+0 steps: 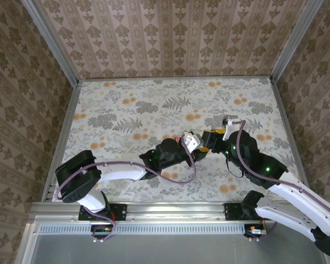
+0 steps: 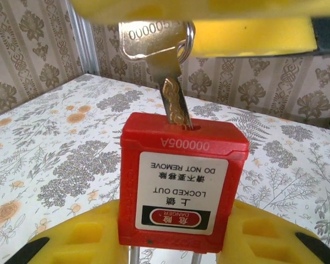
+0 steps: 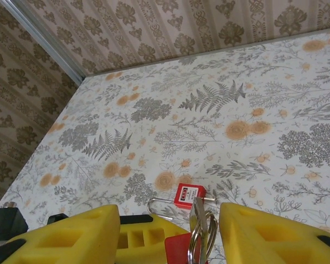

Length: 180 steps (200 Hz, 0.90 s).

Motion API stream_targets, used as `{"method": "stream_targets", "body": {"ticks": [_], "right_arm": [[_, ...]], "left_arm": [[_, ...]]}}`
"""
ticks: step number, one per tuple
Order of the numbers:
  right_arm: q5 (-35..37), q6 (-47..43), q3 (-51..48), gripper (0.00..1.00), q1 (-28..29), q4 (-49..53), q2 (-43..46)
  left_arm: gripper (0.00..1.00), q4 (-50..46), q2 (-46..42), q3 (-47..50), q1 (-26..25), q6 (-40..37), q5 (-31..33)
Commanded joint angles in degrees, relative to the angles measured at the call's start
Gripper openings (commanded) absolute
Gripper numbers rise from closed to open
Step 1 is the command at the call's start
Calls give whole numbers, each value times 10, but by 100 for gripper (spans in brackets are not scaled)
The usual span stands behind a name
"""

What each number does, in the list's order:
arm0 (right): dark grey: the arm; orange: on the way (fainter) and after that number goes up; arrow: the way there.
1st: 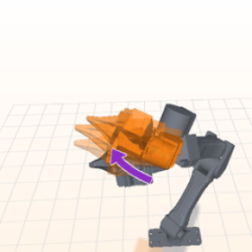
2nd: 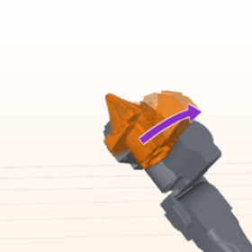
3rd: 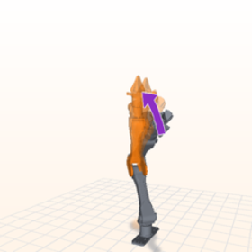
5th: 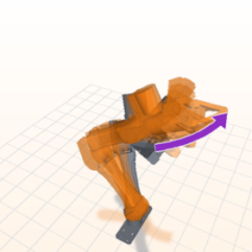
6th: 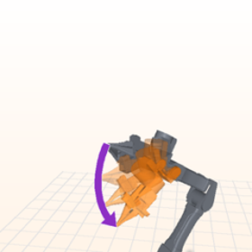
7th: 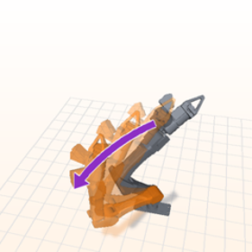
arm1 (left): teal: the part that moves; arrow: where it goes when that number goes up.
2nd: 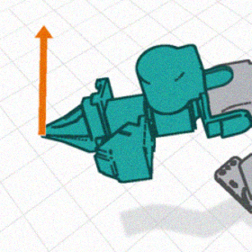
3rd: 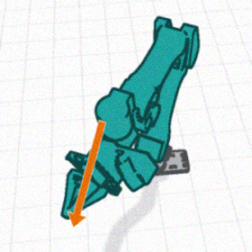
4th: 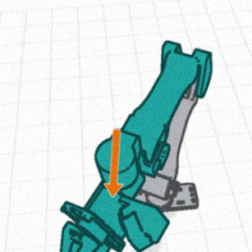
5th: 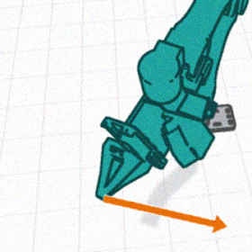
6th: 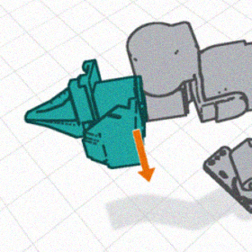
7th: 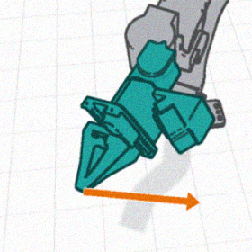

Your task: Unlock with the key

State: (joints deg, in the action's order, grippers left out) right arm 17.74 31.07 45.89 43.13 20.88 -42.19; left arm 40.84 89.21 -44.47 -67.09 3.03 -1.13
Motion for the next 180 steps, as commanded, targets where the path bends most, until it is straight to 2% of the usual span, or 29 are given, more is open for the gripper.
{"method": "stream_targets", "body": {"ticks": [1, 33, 55, 67, 92, 117, 158, 180], "right_arm": [[18, -20, 33, 54, -4, 23, 12], [25, -29, 54, 56, -17, 50, 13], [8, -43, 70, 51, -26, 65, 12], [-7, -55, 82, 43, -31, 75, 9], [-54, -82, 115, 35, -51, 119, -16], [-73, -66, 146, 29, -76, 158, -42], [-166, -55, 158, 30, -116, 182, -83], [-189, -62, 159, 31, -134, 186, -91]], "left_arm": [[17, 21, 4, -12, 3, 3, -5], [17, 19, 1, -9, 3, 3, -5], [17, 18, 0, -7, 3, 3, -5], [17, 19, -2, -6, 3, 5, -6], [17, 16, -5, -5, 4, 4, -9], [17, 10, -7, -6, 3, 2, -10], [17, 4, -17, -2, 3, 1, -15], [17, 0, -24, 2, 3, 0, -18]]}}
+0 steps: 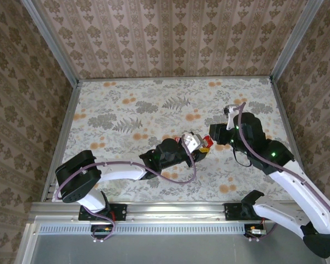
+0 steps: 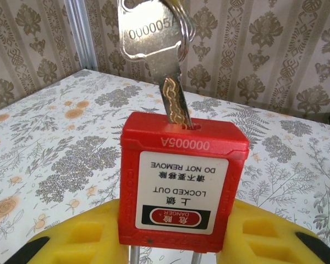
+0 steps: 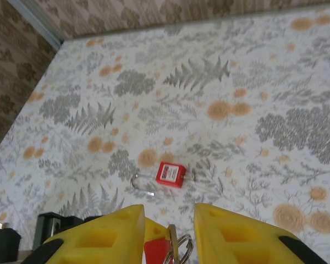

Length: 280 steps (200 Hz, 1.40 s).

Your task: Unlock with the key

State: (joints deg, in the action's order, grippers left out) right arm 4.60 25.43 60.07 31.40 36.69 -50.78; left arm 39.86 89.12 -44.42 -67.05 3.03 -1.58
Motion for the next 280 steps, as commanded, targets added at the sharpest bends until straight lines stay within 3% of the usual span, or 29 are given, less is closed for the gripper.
{"method": "stream_targets", "body": {"ticks": [1, 43, 117, 192, 246, 280], "right_arm": [[-60, -6, 17, 31, -18, 28, -5], [-109, -11, 22, 27, -53, 27, -15], [-119, -25, 25, 22, -63, 35, -28], [-141, -21, -19, 4, -61, -14, 21], [-118, -5, -77, 1, -53, -40, 65], [-81, 10, -109, 0, -19, -70, 79]], "left_arm": [[17, 10, -23, 1, 2, 0, -14], [17, 6, -26, 1, 2, 1, -20], [17, 1, -26, -2, 1, -2, -25], [17, 0, -29, -8, 3, 4, -24], [17, 5, -37, -19, 8, 16, -21], [17, 7, -39, -31, 10, 22, -15]]}}
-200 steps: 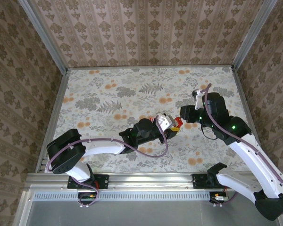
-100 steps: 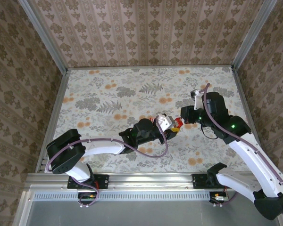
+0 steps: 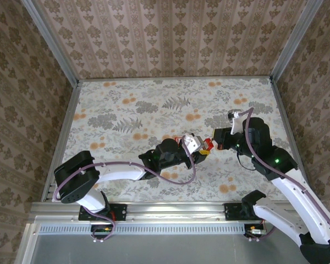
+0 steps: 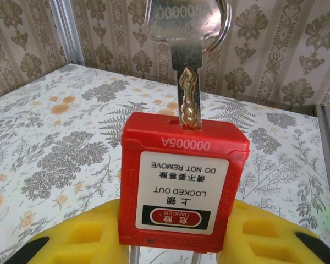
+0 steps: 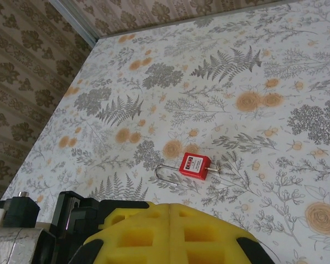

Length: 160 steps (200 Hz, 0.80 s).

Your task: Unlock with the key

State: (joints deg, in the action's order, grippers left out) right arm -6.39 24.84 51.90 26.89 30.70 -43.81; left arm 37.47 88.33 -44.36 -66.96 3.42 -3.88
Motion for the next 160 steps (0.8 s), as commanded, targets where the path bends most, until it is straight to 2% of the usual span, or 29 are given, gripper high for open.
{"method": "stream_targets", "body": {"ticks": [1, 57, 95, 160], "right_arm": [[30, 16, -27, 0, 28, -11, 9], [106, 52, -60, 0, 73, -16, 21], [144, 82, -85, 0, 76, -21, 29], [91, 78, -95, 0, 111, -70, -12]], "left_arm": [[17, 31, -31, -32, 9, 19, 8], [17, 49, -39, -31, 9, 12, 31], [17, 79, -49, -21, 10, 14, 33], [17, 86, -53, -26, 9, 1, 12]]}}
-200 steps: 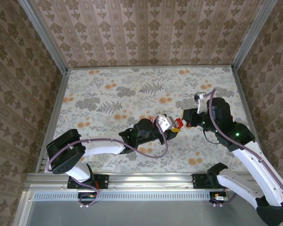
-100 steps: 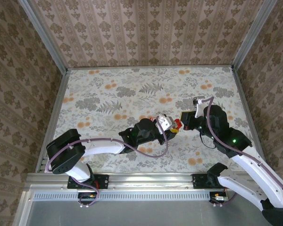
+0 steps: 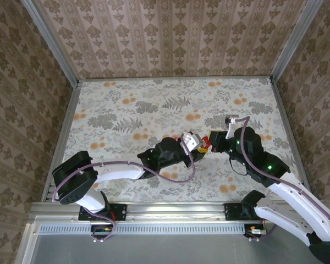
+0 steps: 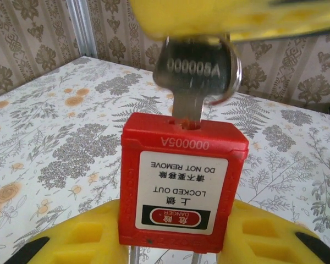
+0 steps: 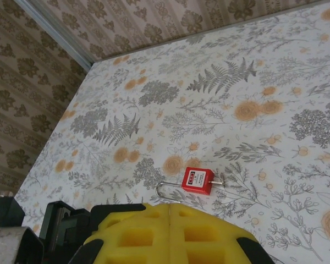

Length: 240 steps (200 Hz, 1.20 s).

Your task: Unlock with the key

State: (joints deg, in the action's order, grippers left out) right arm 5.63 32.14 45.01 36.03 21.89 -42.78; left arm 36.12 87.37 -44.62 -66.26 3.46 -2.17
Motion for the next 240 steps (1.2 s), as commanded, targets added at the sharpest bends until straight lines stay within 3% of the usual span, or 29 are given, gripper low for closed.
{"method": "stream_targets", "body": {"ticks": [1, 51, 86, 135, 165, 240], "right_arm": [[-29, 5, -27, 0, 19, 18, -23], [-36, 13, -74, 0, 19, 9, -18], [-36, 1, -40, 1, 5, 41, 0], [-103, -1, -4, 33, -68, 49, 10], [-125, -5, 34, 46, -97, 45, 16], [-178, 1, 40, 57, -166, 60, 35]], "left_arm": [[17, 99, -44, -23, 2, 1, -5], [17, 77, -61, -36, 12, -18, -15], [17, -43, -58, -77, 13, -73, -26], [17, -230, -58, -124, 13, -152, 2], [17, -302, -69, -134, 12, -189, 42], [16, -338, -107, -106, -24, -323, 188]]}}
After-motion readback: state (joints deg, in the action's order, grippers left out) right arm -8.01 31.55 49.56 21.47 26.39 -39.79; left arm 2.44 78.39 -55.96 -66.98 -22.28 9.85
